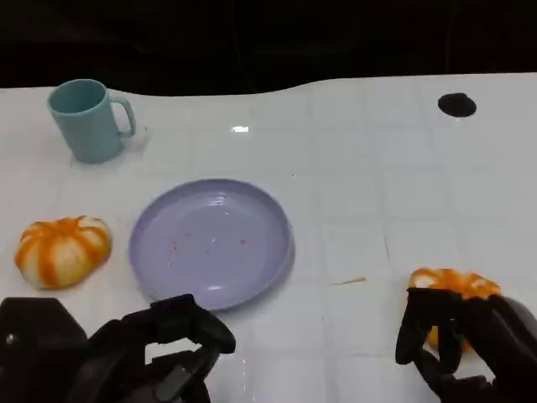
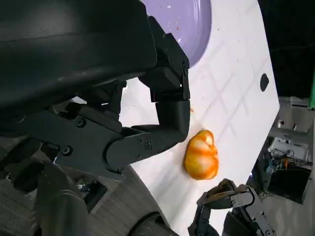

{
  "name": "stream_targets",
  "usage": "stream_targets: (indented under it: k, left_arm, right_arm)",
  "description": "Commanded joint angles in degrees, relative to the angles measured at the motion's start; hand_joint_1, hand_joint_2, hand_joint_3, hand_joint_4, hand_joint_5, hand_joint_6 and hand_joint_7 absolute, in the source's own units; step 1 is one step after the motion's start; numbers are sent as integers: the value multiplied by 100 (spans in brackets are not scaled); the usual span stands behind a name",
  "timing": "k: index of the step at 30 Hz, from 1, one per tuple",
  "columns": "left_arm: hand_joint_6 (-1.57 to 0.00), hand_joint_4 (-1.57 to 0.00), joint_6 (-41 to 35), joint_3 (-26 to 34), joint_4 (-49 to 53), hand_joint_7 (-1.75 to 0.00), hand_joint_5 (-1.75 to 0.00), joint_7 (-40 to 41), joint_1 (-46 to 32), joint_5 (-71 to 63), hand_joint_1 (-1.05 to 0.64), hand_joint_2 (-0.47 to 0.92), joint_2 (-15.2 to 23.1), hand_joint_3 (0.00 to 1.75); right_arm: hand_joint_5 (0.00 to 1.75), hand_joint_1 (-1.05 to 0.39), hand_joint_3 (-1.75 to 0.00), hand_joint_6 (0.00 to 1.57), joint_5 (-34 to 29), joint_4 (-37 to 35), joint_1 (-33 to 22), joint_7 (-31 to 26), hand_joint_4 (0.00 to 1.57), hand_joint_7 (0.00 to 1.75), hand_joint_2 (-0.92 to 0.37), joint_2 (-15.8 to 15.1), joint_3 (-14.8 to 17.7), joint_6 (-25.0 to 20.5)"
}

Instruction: Grasp the bread from the table and place it into the plate.

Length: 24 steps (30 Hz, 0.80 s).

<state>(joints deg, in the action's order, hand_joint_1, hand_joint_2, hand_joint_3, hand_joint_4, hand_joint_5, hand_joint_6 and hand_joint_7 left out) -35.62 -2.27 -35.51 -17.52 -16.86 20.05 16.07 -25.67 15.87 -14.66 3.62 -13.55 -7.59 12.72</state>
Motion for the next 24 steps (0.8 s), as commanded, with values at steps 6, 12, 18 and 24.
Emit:
stream_targets:
  k: [6, 12, 18, 24]
  left_arm:
    - [-57, -65, 55, 44, 20, -145, -175, -15, -24, -36, -33, 92, 80, 58]
    - [-57, -65, 41, 50, 18, -145, -175, -7, -26, -39, -34, 92, 81, 58]
    - [-57, -65, 39, 76, 48, -145, -175, -17, -19, -13, -34, 92, 76, 57]
    - [-57, -64, 28, 73, 32, -144, -175, -13, -28, -28, -34, 92, 95, 57]
  right_arm:
    - [175, -10, -130, 84, 48, -2, 9, -26, 91, 134, -32, -67, 94, -49]
    - [173, -4, -121, 82, 52, 192, 26, 26, 75, 113, -35, -96, 217, -209]
    - [140, -17, -94, 84, -439, 607, 43, 121, 73, 83, -39, -216, 269, -682]
    - [120, -29, -60, 80, -1147, 1083, 69, 468, 62, 48, -56, -445, 263, -1303]
